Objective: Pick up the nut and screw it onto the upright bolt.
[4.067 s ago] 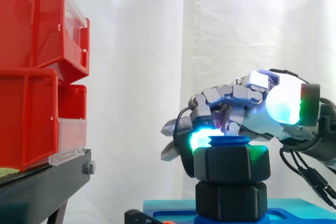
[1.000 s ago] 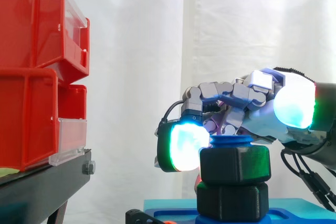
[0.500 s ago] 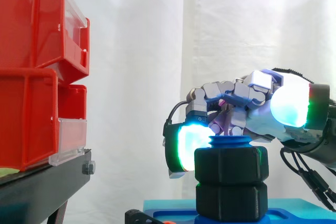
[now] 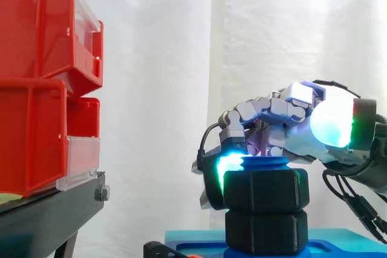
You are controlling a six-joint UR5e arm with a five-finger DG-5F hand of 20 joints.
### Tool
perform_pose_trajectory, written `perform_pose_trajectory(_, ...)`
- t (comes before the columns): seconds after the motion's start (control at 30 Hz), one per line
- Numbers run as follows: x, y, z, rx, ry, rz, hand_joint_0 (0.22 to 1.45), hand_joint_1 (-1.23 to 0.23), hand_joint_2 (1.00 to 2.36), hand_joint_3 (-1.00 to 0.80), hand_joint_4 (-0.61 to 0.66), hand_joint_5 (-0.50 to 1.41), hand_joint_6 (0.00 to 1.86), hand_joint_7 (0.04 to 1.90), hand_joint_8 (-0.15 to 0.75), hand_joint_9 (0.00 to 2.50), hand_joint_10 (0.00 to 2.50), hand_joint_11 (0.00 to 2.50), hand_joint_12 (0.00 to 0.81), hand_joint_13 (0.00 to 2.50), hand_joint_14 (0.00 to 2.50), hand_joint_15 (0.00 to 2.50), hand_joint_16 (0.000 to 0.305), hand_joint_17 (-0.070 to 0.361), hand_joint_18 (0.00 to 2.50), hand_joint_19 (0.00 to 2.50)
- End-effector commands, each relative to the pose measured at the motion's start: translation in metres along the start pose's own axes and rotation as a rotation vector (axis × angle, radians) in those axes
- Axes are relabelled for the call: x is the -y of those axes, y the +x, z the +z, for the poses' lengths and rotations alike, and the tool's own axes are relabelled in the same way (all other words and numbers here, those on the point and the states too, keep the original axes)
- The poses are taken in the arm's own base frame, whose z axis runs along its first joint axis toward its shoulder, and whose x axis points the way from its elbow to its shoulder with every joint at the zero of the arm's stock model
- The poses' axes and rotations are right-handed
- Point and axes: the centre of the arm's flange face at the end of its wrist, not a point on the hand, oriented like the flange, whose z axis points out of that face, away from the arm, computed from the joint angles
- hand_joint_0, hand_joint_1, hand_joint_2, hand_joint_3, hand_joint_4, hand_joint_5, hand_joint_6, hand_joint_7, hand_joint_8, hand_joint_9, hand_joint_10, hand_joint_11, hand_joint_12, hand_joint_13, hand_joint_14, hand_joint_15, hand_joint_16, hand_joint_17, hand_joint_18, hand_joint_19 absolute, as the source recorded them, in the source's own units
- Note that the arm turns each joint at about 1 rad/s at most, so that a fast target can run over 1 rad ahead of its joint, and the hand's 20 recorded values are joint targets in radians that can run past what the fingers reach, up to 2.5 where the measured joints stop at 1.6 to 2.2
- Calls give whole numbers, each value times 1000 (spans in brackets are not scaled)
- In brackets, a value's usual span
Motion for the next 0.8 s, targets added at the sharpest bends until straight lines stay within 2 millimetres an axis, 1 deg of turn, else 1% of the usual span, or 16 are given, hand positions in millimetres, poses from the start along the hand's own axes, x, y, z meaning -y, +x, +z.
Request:
perform_pose_trajectory(0.0, 1, -3, -1, 9, -3, -5, 447, -156, 1000, -500, 242, 16, 502, 1403, 296, 1394, 3, 101, 279, 874, 1, 32, 31, 69, 581, 0)
perform_pose_trajectory(0.03, 3, -3, -1, 9, -3, -6, 441, -131, 1000, -500, 266, -15, 504, 1271, 298, 1321, 2, 79, 290, 825, 2, 24, 34, 77, 550, 0)
perform_pose_trajectory(0.07, 3, -3, -1, 12, -14, -9, 438, -119, 1000, -500, 284, -32, 505, 1195, 303, 1279, 0, 65, 296, 796, 0, 17, 36, 81, 527, 0)
perform_pose_trajectory(0.2, 4, -8, -1, 31, -28, -19, 433, -96, 1000, -500, 312, -71, 505, 1045, 298, 1188, 0, 44, 309, 751, 0, 14, 39, 89, 485, 0)
perform_pose_trajectory(0.3, 5, -10, -1, 37, -29, -21, 432, -76, 1000, -500, 302, -91, 504, 955, 290, 1113, 0, 18, 319, 716, 0, 10, 42, 94, 490, 0)
perform_pose_trajectory(0.43, 5, -9, -1, 33, -27, -18, 431, -65, 1000, -500, 290, -103, 504, 883, 284, 1064, 1, 0, 326, 686, 0, 4, 44, 98, 461, 0)
perform_pose_trajectory(0.47, 1, -7, 2, 28, -33, -13, 431, -64, 1000, -500, 277, -109, 503, 853, 285, 1030, 0, 0, 329, 672, 0, 2, 44, 99, 442, 0)
perform_pose_trajectory(0.63, -3, -1, 5, 13, -31, 2, 431, -53, 1000, -500, 263, -120, 503, 793, 279, 961, 0, 0, 335, 610, 0, 0, 46, 103, 377, 0)
perform_pose_trajectory(0.77, -11, 4, 11, 8, -40, 15, 429, -46, 1000, -500, 252, -128, 503, 766, 269, 719, 0, 0, 342, 507, 0, 0, 47, 105, 272, 0)
